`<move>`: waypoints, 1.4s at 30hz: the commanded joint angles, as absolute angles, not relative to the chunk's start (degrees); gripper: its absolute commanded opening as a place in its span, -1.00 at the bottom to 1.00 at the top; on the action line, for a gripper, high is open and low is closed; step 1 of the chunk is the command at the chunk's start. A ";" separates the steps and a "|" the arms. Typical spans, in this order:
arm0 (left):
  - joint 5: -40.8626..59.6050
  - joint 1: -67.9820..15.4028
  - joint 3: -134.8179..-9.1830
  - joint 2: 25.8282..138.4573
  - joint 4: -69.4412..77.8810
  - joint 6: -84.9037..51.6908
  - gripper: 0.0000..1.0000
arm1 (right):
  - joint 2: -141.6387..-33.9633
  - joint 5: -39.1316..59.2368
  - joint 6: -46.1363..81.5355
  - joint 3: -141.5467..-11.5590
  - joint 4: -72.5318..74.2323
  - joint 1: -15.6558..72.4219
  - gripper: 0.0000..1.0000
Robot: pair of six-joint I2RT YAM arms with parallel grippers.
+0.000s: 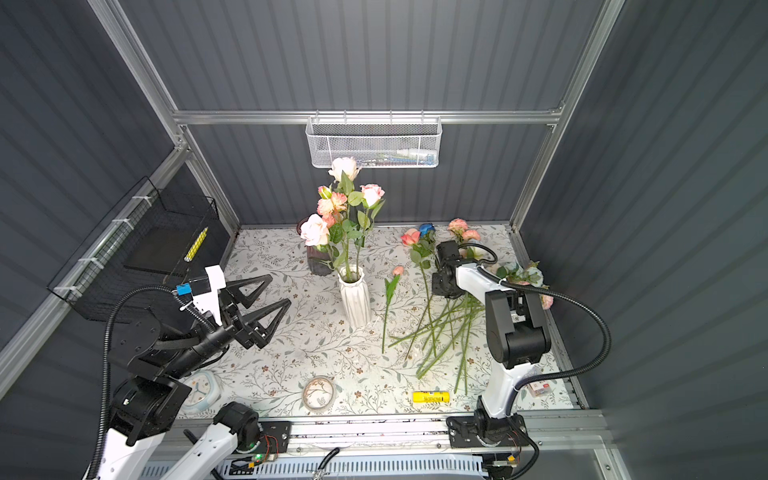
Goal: Arrange the flowers into the vase
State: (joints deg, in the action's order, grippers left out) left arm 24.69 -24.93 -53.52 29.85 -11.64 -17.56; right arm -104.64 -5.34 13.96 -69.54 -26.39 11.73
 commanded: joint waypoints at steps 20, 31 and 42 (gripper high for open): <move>35.27 -24.96 -56.47 32.23 -5.99 -18.49 0.91 | -48.14 6.80 20.23 -42.02 8.27 21.74 -1.00; 39.83 -24.97 -59.00 34.78 -3.11 -20.22 0.95 | -46.61 6.43 18.48 -46.06 24.74 36.69 -1.00; 36.21 -25.05 -58.75 31.93 -7.79 -20.23 1.00 | -69.78 5.76 7.26 -65.15 35.11 43.15 -1.00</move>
State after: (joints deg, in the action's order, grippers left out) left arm 37.15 -24.93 -58.52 32.69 -5.76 -19.77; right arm -66.52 6.20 11.79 -60.84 29.80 42.52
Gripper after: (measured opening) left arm 0.997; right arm 0.056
